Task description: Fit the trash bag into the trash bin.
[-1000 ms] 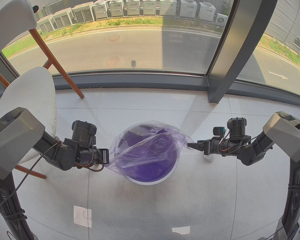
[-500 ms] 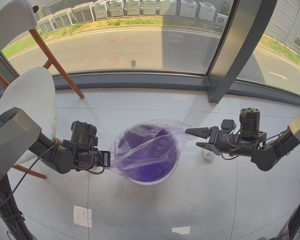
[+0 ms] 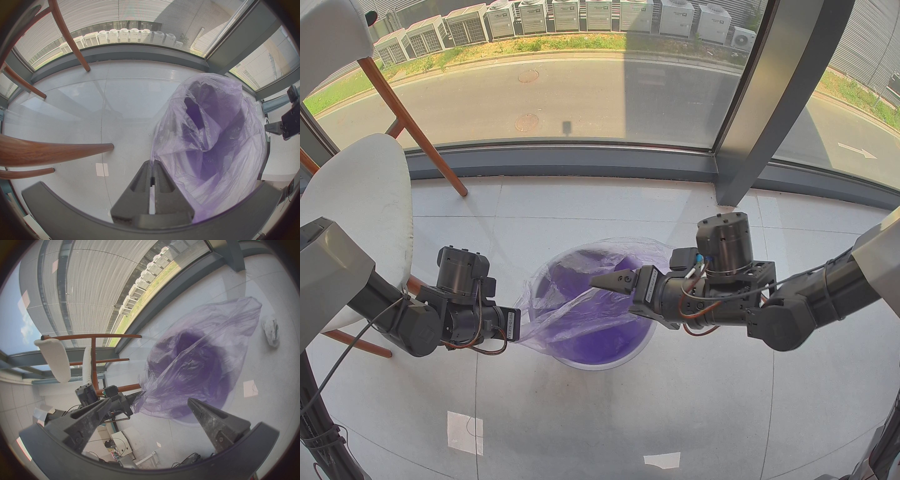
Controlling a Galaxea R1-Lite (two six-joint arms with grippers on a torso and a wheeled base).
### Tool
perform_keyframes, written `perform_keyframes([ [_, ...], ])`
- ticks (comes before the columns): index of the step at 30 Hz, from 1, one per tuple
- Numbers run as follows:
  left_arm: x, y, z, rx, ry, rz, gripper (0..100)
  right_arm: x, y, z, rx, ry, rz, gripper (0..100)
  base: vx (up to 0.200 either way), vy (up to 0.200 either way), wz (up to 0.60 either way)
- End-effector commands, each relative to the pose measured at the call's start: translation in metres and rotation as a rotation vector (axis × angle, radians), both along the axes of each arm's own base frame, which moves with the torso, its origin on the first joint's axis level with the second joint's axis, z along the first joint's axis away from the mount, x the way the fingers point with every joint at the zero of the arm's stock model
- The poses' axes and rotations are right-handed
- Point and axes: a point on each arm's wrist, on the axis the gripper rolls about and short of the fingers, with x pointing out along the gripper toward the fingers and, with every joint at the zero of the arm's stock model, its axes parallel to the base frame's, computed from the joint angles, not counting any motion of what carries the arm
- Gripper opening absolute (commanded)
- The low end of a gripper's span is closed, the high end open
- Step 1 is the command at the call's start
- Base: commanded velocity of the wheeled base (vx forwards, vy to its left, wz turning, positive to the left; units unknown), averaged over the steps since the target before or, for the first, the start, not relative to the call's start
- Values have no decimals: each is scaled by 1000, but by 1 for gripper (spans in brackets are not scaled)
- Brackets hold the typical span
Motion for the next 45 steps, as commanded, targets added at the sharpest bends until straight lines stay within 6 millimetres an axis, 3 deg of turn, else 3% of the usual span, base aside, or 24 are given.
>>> perform_keyframes([
  [1, -2, 0, 3, -1, -8, -5, 0, 22, 27, -5, -29, 93, -44, 100, 0, 0, 0],
  [11, -2, 0, 4, -1, -11, -4, 0, 51, 43, -23, -110, 169, -103, 100, 0, 0, 0],
  [19, -3, 0, 3, 0, -10, -4, 0, 60, 51, -41, -157, 212, -114, 100, 0, 0, 0],
  [20, -3, 0, 3, 0, -8, -4, 0, 59, 52, -39, -153, 207, -111, 0, 0, 0, 0],
  [27, -3, 1, 3, 0, -8, -3, 0, 45, 56, -14, -138, 179, -84, 0, 0, 0, 0],
  [34, -3, 1, 3, -3, -7, -2, 0, 25, 53, -1, -194, 236, -64, 0, 0, 0, 0],
  [41, -3, 4, 6, -6, -18, 6, 0, 8, 47, -7, -256, 261, -81, 0, 0, 0, 0],
  [42, -4, 4, 10, -10, -26, 5, 100, 7, 46, -11, -275, 262, -94, 0, 0, 0, 0],
  [45, -5, 4, 13, -15, -34, 7, 100, 2, 47, -14, -300, 258, -108, 0, 0, 0, 0],
])
